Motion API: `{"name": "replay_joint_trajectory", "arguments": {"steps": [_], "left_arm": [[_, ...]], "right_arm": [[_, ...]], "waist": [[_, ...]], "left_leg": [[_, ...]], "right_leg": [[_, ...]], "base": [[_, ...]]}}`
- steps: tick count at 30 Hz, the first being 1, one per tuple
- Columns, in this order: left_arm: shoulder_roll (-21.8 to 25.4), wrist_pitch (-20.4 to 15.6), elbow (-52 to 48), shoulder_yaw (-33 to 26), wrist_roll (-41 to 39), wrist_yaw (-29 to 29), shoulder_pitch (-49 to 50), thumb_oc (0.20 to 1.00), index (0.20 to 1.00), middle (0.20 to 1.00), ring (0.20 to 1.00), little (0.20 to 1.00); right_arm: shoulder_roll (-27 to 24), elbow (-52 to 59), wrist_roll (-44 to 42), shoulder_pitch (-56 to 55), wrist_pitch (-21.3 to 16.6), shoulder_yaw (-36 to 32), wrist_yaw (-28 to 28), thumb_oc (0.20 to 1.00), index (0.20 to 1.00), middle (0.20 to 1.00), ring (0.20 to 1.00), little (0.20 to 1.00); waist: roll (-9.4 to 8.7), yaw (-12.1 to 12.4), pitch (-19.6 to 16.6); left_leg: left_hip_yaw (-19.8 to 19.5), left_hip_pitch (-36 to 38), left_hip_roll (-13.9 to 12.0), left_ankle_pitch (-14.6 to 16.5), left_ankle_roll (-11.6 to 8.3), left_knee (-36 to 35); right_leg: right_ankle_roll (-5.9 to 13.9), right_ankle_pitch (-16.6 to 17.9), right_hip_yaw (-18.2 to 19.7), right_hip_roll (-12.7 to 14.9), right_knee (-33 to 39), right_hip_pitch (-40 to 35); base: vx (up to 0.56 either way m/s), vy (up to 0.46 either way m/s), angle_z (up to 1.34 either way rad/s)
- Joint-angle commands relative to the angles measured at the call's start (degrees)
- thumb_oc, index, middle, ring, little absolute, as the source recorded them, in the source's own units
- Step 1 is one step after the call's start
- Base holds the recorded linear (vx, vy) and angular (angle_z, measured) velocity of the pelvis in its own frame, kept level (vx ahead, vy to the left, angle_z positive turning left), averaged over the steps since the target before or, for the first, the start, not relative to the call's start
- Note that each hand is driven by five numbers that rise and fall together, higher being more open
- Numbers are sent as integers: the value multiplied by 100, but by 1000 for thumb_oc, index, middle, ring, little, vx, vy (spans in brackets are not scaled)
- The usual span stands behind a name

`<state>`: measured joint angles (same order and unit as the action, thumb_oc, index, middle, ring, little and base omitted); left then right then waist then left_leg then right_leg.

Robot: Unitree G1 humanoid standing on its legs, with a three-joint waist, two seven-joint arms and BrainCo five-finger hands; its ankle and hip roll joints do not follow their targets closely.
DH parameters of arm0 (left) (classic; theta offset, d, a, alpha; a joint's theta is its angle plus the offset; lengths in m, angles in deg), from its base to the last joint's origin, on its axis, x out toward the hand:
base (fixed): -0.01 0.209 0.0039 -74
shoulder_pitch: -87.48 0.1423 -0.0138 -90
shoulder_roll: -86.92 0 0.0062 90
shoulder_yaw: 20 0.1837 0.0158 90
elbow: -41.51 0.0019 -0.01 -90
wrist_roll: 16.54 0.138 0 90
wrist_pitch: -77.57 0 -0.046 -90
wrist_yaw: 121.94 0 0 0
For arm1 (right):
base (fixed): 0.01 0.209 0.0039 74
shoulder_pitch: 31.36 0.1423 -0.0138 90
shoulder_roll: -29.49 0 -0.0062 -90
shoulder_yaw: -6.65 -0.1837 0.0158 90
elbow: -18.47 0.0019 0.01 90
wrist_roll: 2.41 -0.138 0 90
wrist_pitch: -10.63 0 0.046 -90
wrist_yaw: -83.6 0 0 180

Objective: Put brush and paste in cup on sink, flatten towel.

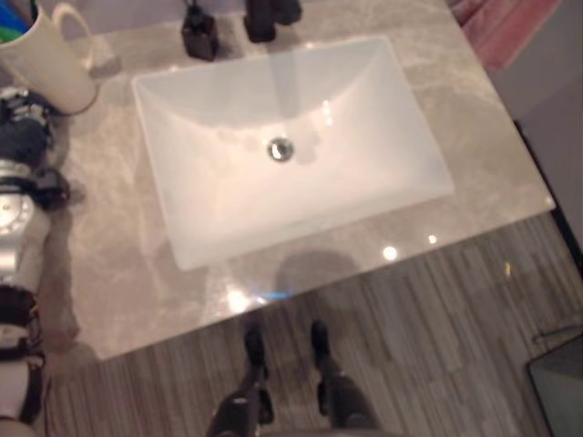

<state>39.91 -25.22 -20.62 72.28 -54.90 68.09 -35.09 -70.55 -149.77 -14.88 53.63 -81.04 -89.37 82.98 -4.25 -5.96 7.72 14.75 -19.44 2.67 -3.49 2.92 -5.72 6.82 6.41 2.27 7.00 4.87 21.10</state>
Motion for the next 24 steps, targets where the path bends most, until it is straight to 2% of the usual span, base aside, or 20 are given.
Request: {"name": "replay_joint_trajectory", "arguments": {"steps": [1, 14, 19, 24], "left_arm": [[227, -185, 282, 3, 180, 215, -599, 200, 200, 200, 200, 200], [210, -200, 325, 160, 369, 410, -963, 200, 200, 200, 200, 200], [270, -116, 63, -189, 559, 342, -433, 200, 200, 200, 200, 200], [276, -87, 72, -354, 640, 355, -333, 200, 200, 200, 200, 200]], "right_arm": [[-490, -432, -144, -9, 100, 71, 118, 1000, 1000, 1000, 1000, 1000], [-486, -462, -247, 102, 76, 122, 139, 1000, 1000, 1000, 1000, 1000], [-499, -450, -208, -14, 59, 32, 102, 1000, 1000, 1000, 1000, 1000], [-573, -422, -203, -5, 42, 6, 65, 1000, 1000, 1000, 1000, 1000]], "waist": [[251, 18, -42], [151, -1, 48], [143, 66, -83], [151, 84, -135]], "left_leg": [[-627, -63, -106, 298, -90, 72], [-673, -274, -169, 237, -127, 72], [-729, -158, -187, 275, -142, 72], [-752, -107, -194, 270, -158, 72]], "right_leg": [[413, 487, -203, 241, 13, -554], [395, 500, -243, 170, 13, -365], [326, 322, -272, 140, 13, -491], [313, 228, -349, 143, 13, -550]], "base": [[7, -9, -6], [6, -7, -3], [8, -5, 0], [1, -5, 1]]}}
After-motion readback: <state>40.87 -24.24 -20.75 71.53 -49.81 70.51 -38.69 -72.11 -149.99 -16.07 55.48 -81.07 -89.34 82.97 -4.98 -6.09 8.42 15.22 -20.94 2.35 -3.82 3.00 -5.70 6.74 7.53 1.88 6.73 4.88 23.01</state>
